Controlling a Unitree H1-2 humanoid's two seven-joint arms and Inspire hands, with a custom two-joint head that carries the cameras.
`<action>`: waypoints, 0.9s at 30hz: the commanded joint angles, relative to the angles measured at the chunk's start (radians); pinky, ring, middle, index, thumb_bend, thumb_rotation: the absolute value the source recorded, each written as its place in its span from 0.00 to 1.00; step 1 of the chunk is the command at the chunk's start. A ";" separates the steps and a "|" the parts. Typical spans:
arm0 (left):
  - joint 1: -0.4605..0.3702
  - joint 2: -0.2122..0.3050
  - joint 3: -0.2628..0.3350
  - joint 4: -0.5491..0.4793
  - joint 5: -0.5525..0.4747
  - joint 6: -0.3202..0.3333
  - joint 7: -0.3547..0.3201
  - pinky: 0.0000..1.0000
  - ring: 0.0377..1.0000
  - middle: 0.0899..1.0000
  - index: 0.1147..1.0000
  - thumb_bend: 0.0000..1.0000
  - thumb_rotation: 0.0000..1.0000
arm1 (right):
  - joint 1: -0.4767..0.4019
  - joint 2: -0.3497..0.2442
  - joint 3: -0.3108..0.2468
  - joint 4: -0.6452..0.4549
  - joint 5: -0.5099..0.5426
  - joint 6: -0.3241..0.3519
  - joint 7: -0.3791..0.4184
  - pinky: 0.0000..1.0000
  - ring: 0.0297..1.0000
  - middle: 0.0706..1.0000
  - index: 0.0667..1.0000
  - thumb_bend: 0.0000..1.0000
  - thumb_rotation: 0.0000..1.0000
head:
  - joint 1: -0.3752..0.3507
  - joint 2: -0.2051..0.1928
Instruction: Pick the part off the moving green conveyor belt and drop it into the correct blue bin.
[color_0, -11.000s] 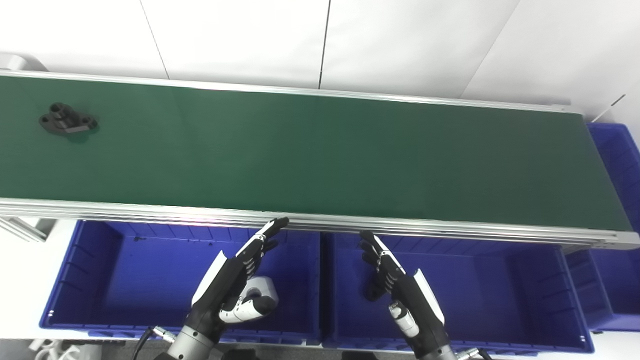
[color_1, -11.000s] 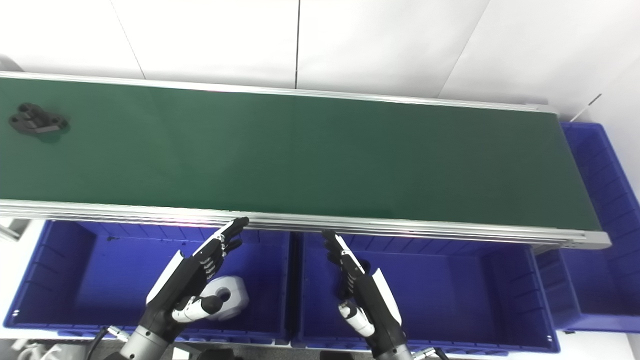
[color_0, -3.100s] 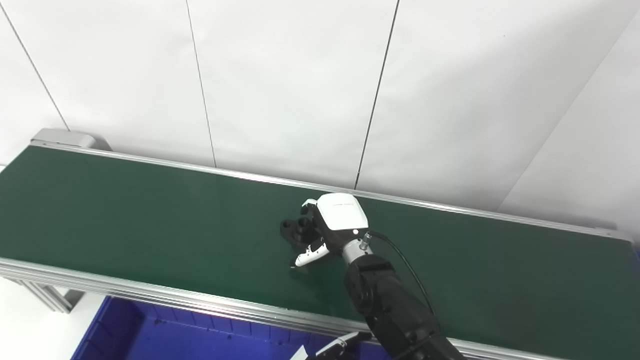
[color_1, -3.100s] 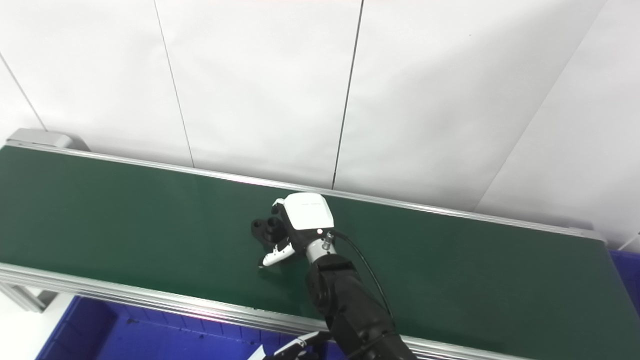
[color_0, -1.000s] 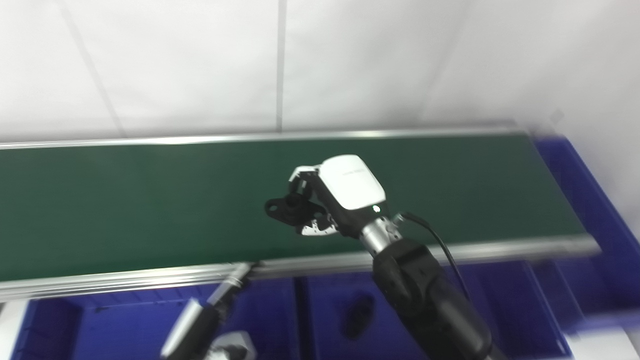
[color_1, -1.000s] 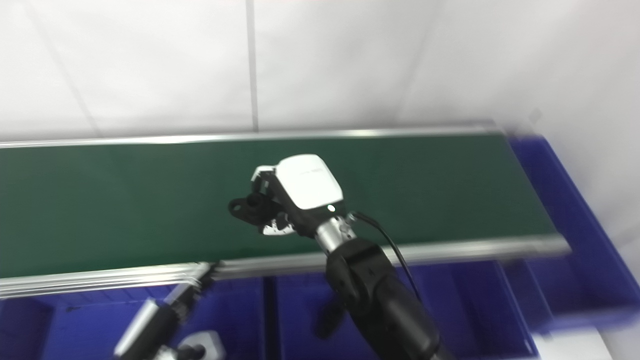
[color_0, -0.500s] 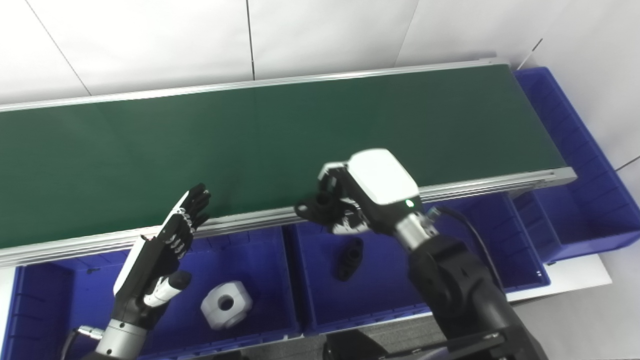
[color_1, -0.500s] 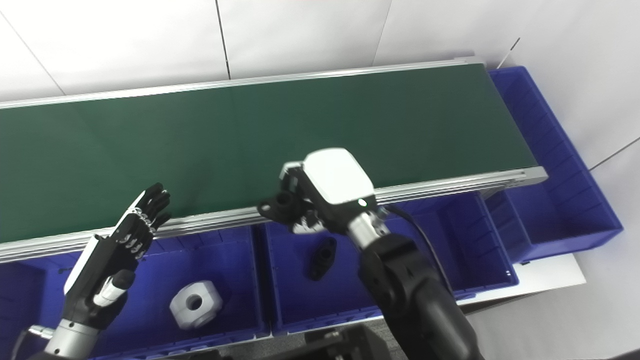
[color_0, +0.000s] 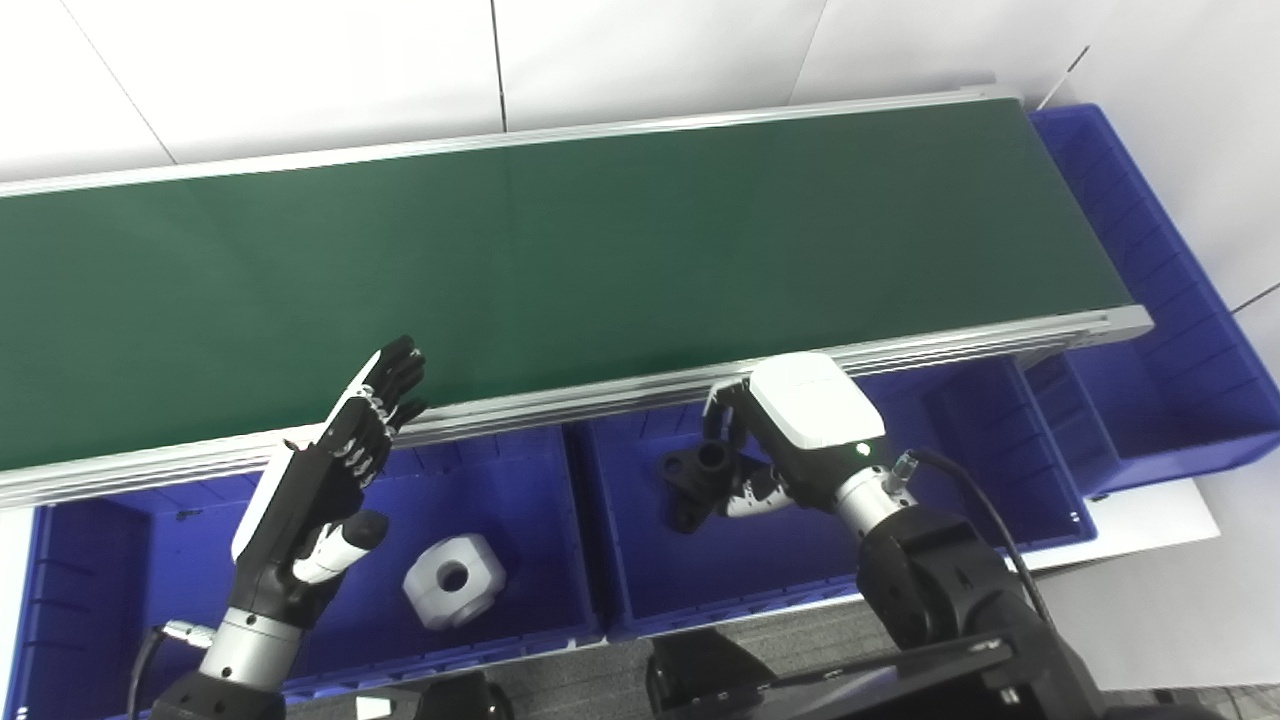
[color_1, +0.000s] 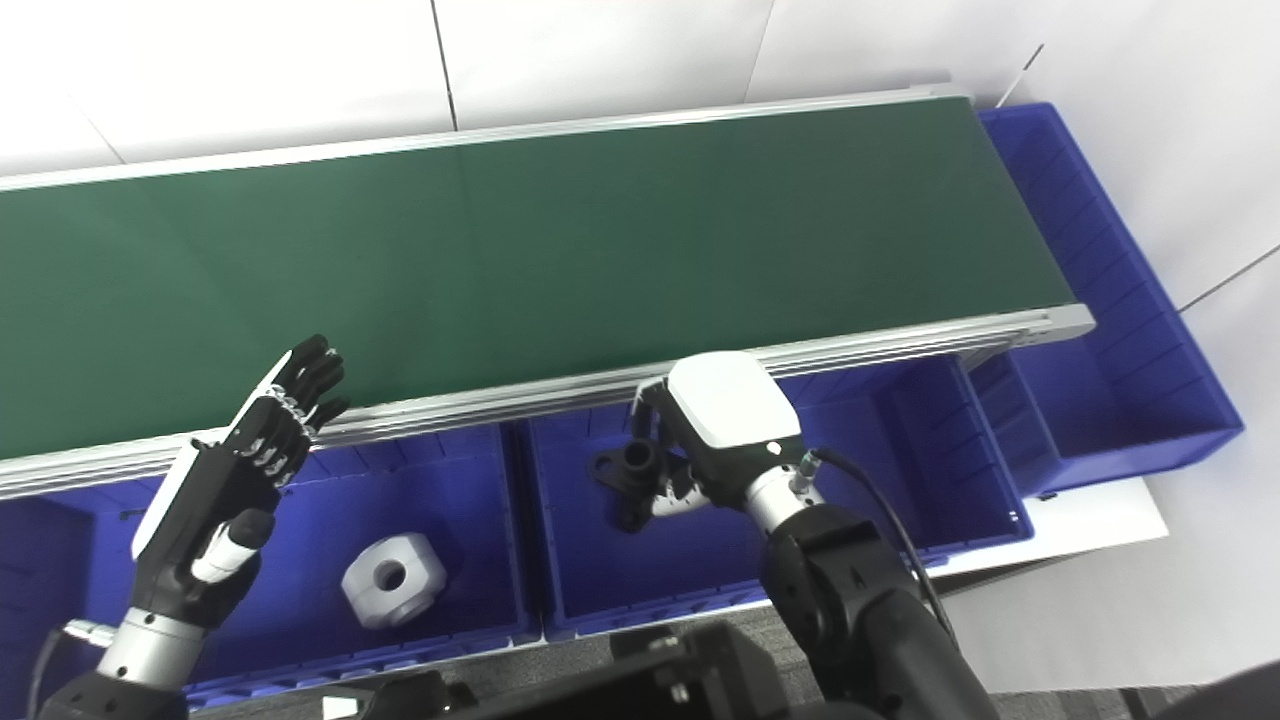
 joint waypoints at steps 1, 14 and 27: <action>-0.005 -0.005 0.001 -0.035 0.002 -0.010 -0.002 0.93 0.97 0.95 0.94 0.92 0.77 | -0.009 -0.011 -0.001 0.008 -0.068 -0.006 0.046 0.19 0.28 0.44 0.46 0.52 0.00 | 0.002 -0.001; -0.005 -0.012 -0.004 -0.025 0.008 -0.010 -0.005 0.95 0.97 0.95 0.94 0.94 0.75 | -0.030 -0.001 -0.008 0.021 -0.212 -0.029 0.249 0.93 0.88 0.89 0.83 1.00 0.65 | 0.034 -0.014; 0.010 -0.026 -0.021 0.001 0.035 -0.023 -0.001 0.95 0.97 0.94 0.93 0.96 0.73 | 0.026 0.038 -0.075 0.001 0.154 -0.100 -0.026 0.54 0.68 0.75 0.73 0.96 0.68 | 0.135 -0.069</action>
